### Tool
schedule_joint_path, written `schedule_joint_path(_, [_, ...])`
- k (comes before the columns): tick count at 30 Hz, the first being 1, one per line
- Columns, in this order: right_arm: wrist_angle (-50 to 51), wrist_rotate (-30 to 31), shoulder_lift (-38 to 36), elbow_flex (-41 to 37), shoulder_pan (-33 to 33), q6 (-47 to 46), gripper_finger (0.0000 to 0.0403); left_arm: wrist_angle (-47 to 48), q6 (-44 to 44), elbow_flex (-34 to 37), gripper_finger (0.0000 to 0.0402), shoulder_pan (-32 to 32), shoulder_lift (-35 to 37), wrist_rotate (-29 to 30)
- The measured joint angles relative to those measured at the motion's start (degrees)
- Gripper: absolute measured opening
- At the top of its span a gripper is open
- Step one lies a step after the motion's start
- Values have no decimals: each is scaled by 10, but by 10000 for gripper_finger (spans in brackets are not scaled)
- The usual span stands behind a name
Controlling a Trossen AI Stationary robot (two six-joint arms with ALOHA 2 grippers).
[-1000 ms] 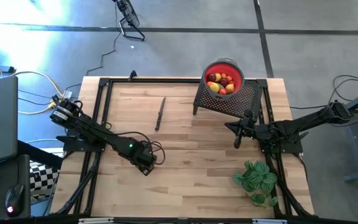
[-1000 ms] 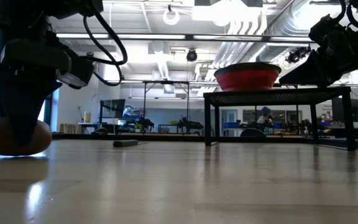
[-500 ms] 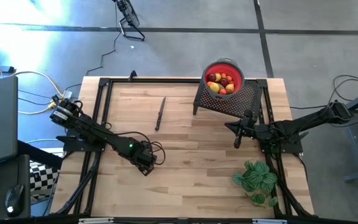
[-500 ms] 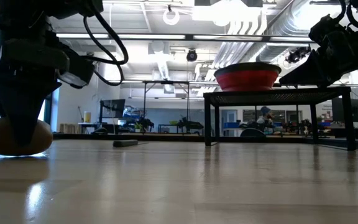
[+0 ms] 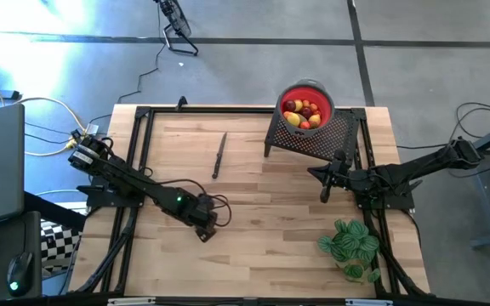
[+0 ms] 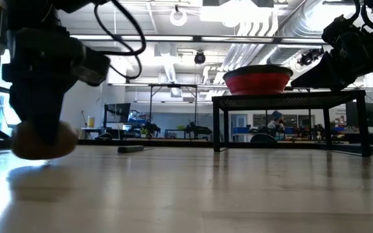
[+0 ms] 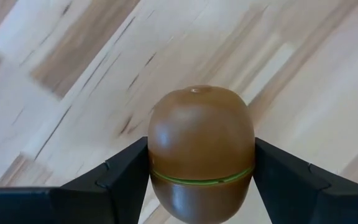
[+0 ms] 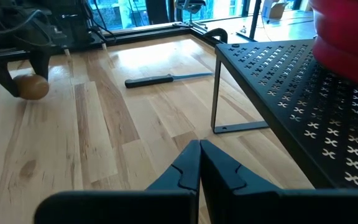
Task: Pick & Place Fruit
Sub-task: Put the brown kiwi into the red strainer bowl on the shelf
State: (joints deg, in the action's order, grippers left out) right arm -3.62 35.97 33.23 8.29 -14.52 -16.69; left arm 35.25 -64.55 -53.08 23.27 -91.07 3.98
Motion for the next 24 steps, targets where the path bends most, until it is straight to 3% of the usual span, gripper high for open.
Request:
schedule_joint_path(14, [0,-2,0,0,0,3,2,-167,100,-3,246,-13,0,112])
schedule_joint_path(24, [0,-1,0,0,0,4,2,-231,210,-71,246,-84,0,117])
